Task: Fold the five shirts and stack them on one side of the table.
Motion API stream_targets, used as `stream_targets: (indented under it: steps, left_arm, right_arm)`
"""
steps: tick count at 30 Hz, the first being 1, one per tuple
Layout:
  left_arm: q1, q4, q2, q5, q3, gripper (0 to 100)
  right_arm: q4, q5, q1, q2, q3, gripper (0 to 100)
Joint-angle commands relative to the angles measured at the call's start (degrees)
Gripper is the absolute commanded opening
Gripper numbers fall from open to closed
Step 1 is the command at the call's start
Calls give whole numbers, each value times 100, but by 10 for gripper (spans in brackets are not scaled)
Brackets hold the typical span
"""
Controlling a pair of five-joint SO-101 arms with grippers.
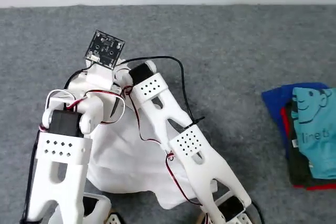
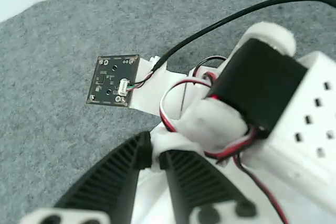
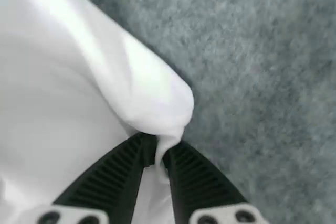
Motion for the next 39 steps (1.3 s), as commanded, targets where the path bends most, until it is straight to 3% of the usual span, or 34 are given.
stream_targets:
  steps: [1, 10, 13, 18, 22, 31, 39]
  left_arm:
    - [79, 9, 0, 26, -251, 15]
    - [62, 9, -35, 26, -312, 15]
    - [-299, 18, -35, 35, -637, 15]
    - [-1213, 492, -35, 44, -1903, 15]
    - [-1600, 1116, -35, 44, -3160, 15]
    - [-1644, 2268, -35, 53, -5657, 15]
    - [-1644, 2840, 18, 255, -7134, 15]
  right_arm:
    - [330, 79, 338, -752, -457, 8]
    - [338, 79, 1270, -3319, -281, 10]
    - [347, 79, 1525, -4198, -281, 10]
    - [347, 79, 1903, -5587, -158, 10]
    - [347, 79, 2009, -6844, 905, 10]
    - [321, 79, 2070, -9947, 3279, 10]
    - [312, -149, 3248, -11081, 3745, 10]
